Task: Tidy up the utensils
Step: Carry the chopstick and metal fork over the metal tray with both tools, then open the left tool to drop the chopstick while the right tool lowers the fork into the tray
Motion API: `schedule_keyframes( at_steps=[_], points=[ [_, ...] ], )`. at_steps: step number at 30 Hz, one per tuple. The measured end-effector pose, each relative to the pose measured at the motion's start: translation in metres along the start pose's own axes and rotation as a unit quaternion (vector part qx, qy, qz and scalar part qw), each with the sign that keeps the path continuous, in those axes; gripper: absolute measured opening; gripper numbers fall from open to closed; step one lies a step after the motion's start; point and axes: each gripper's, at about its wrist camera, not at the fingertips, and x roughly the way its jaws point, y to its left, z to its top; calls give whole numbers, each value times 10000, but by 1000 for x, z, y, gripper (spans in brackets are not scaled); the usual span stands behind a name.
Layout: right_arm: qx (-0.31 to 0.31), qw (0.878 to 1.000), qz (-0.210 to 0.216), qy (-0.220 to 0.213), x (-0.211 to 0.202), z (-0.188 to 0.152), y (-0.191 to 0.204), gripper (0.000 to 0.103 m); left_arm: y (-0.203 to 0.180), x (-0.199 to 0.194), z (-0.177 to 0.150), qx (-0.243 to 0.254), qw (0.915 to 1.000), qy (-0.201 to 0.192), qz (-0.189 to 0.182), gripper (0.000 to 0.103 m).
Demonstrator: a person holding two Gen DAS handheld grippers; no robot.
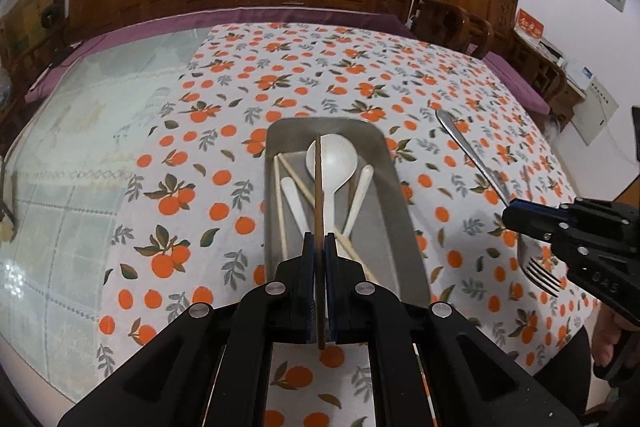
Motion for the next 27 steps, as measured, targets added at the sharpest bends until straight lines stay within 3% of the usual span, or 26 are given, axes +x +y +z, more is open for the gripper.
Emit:
schedule_keyframes(
  at_steps=[13, 18, 27],
  points=[
    [-131, 9998, 100, 120, 18, 13, 20, 8, 7, 27, -5, -75, 9995, 305, -102, 5],
    [-144, 9997, 168, 132, 25, 19, 25, 8, 12, 22, -3, -124, 9996, 251, -80, 12],
    [-141, 9992, 349, 150, 44, 37, 43, 8, 37, -2, 2, -259, 9996, 85, -3, 16]
  ],
)
